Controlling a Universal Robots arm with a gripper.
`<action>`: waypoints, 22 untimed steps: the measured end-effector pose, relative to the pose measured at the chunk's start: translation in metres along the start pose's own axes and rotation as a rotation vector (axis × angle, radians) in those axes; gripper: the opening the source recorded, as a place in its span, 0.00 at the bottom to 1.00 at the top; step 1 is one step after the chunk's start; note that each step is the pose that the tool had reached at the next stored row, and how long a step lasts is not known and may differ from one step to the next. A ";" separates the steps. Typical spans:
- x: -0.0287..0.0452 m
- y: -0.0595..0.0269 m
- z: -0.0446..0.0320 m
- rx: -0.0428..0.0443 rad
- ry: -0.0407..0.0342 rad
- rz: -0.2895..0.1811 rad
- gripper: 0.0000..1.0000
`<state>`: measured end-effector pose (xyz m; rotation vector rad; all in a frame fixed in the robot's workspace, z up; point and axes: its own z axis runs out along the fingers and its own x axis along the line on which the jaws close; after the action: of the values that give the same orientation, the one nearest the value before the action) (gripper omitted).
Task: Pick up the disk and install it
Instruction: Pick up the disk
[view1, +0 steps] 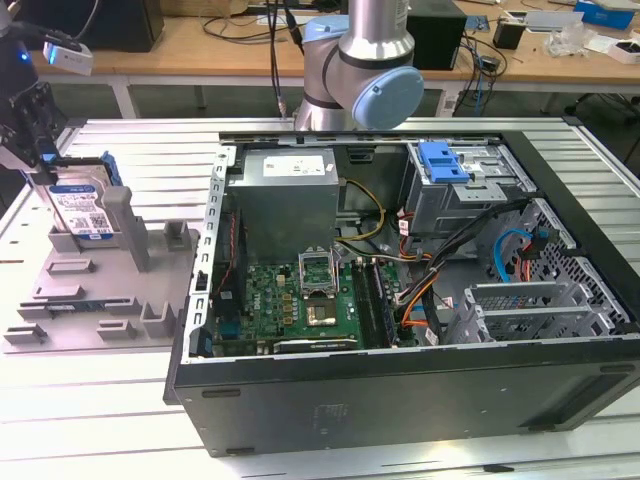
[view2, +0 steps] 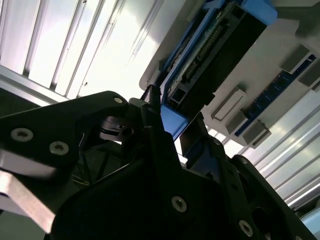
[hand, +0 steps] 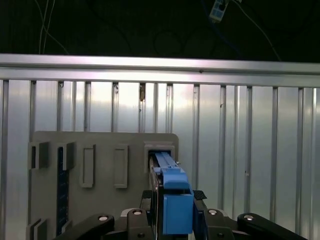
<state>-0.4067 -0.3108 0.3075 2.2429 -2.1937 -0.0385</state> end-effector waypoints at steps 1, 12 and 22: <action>0.0000 0.0001 0.0004 0.0000 -0.0007 0.000 0.41; 0.0001 0.0002 0.0051 0.0004 -0.0099 0.000 0.41; 0.0019 0.0001 0.0077 0.0005 -0.0124 0.000 0.41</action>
<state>-0.4069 -0.3127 0.2997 2.2494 -2.1997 -0.0521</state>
